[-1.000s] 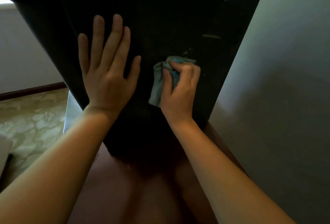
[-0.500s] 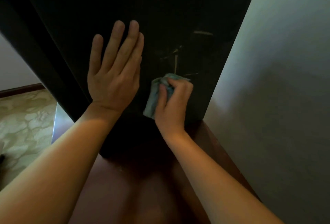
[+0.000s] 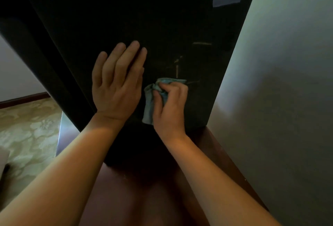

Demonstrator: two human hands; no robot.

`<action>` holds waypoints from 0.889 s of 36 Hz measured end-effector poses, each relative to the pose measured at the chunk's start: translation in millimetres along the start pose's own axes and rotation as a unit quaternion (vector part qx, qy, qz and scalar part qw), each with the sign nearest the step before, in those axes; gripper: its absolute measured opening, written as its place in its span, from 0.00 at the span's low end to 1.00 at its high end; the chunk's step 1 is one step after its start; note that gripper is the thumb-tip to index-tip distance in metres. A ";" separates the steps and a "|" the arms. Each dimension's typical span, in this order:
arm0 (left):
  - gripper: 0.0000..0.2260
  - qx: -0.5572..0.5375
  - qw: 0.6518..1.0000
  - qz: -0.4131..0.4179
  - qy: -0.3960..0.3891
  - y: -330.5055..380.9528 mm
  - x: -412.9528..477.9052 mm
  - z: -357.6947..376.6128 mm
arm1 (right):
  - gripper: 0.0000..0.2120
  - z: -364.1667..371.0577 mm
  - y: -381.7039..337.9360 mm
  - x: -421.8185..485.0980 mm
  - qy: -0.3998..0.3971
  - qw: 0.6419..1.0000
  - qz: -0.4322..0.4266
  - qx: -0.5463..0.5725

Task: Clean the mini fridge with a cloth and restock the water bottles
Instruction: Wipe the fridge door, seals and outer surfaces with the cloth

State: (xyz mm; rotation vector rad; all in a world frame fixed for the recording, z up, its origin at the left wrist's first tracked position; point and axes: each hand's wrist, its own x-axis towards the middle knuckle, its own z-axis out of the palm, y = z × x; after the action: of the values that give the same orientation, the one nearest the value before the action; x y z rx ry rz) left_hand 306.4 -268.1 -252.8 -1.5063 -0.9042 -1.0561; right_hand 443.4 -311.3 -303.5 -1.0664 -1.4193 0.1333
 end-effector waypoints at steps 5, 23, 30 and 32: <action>0.15 -0.013 0.998 -0.054 -0.040 5.3 2.0 -7.0 | 0.11 -8.8 5.2 5.0 0.017 0.999 0.033 0.002; 0.18 -0.012 1.000 -0.003 -0.025 -1.5 3.8 -6.0 | 0.11 -2.9 5.7 8.0 0.101 0.991 0.091 0.021; 0.18 -0.009 1.000 -0.004 -0.015 -1.5 1.3 -4.6 | 0.11 -4.4 10.5 6.4 0.062 0.996 0.065 0.004; 0.19 -0.010 1.000 -0.008 -0.012 -2.1 0.2 -4.4 | 0.11 -10.9 17.8 7.5 0.098 0.985 0.139 0.012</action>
State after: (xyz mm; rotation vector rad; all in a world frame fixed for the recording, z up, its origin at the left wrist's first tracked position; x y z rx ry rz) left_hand 303.8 -272.0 -251.6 -1.5331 -0.9261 -1.0623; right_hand 463.1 -302.1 -307.6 -1.2188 -1.0866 0.2402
